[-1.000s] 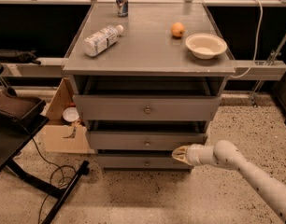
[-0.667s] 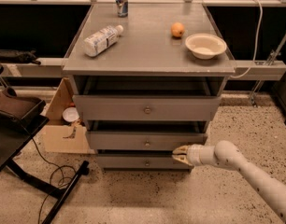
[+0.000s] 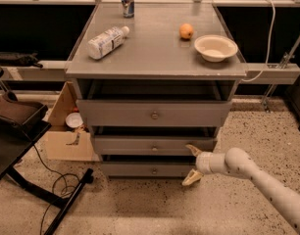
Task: Close middle drawer
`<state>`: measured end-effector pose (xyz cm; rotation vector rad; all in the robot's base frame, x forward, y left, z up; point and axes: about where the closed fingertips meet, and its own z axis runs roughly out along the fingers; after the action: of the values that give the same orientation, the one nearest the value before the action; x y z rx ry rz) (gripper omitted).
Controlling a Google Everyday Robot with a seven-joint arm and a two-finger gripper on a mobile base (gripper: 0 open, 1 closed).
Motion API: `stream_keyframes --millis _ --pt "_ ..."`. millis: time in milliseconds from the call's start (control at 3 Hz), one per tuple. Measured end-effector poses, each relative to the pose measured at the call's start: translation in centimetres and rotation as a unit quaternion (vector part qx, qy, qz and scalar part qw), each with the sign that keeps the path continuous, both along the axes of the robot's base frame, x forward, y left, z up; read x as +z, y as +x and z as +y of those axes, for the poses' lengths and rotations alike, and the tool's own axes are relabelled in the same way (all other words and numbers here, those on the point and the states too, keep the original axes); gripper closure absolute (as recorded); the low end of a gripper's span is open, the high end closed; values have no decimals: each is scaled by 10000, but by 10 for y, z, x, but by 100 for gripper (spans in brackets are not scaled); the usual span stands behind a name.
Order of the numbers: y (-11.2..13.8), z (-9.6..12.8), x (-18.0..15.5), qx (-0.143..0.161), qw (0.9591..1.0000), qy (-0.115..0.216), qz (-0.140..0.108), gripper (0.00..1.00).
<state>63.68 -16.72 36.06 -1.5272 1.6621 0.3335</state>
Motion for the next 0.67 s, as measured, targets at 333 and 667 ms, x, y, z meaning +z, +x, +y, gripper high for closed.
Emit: stream_keyframes --millis 333,667 --pt "0 0 0 0 10000 0 0 14" --pt "-11 12 11 226 9997 -37 -66 38"
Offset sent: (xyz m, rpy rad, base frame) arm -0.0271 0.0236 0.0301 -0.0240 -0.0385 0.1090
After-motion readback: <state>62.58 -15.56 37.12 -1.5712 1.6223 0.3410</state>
